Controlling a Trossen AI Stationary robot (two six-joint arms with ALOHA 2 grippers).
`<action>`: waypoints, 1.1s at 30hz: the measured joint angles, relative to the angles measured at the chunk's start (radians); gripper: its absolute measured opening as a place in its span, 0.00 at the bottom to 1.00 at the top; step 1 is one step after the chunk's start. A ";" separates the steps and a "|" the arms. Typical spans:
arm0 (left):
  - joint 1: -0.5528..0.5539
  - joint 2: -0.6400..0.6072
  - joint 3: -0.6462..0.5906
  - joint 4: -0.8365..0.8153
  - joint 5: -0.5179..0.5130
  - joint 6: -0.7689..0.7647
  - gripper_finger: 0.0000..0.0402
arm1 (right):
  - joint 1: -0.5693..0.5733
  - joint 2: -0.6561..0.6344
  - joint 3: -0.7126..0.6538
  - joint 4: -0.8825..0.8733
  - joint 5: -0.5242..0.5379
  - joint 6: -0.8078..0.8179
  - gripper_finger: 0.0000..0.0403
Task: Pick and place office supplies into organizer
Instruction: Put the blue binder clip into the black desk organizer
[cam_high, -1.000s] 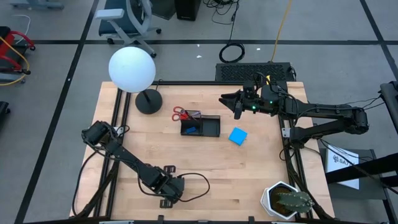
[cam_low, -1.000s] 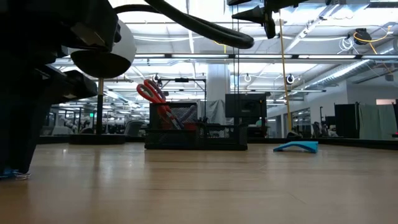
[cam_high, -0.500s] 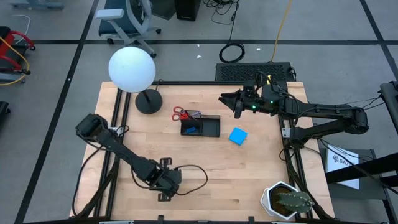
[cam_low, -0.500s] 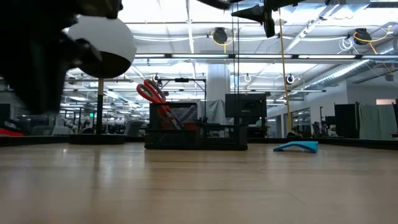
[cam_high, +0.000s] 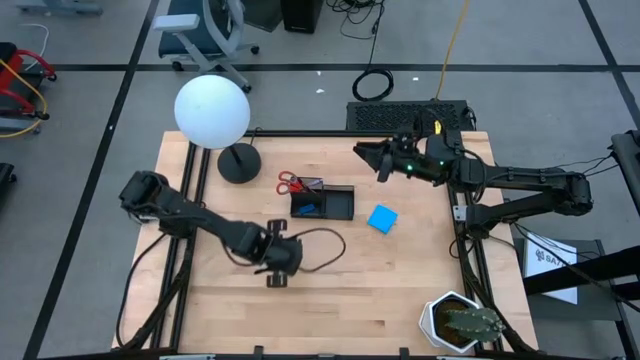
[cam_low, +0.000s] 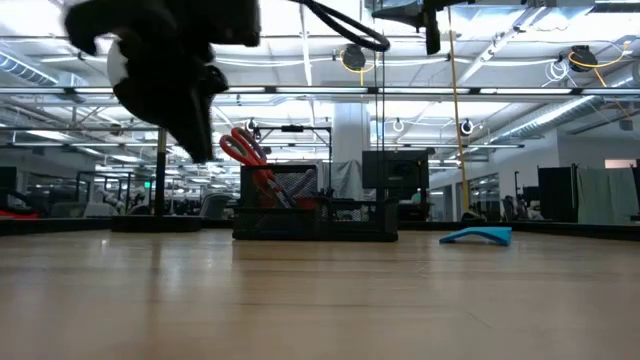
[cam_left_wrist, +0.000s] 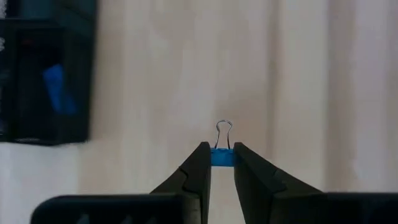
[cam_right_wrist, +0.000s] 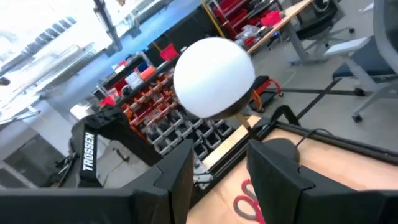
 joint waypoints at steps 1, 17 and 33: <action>0.020 0.000 0.000 0.002 -0.001 0.020 0.15 | 0.000 0.000 0.000 0.003 0.003 -0.003 0.35; 0.329 0.000 0.000 0.035 0.022 0.151 0.16 | -0.010 0.000 0.000 -0.007 -0.002 -0.116 0.35; 0.418 0.000 0.001 0.118 0.028 0.224 0.16 | -0.007 -0.031 0.000 -0.092 -0.034 -0.093 0.35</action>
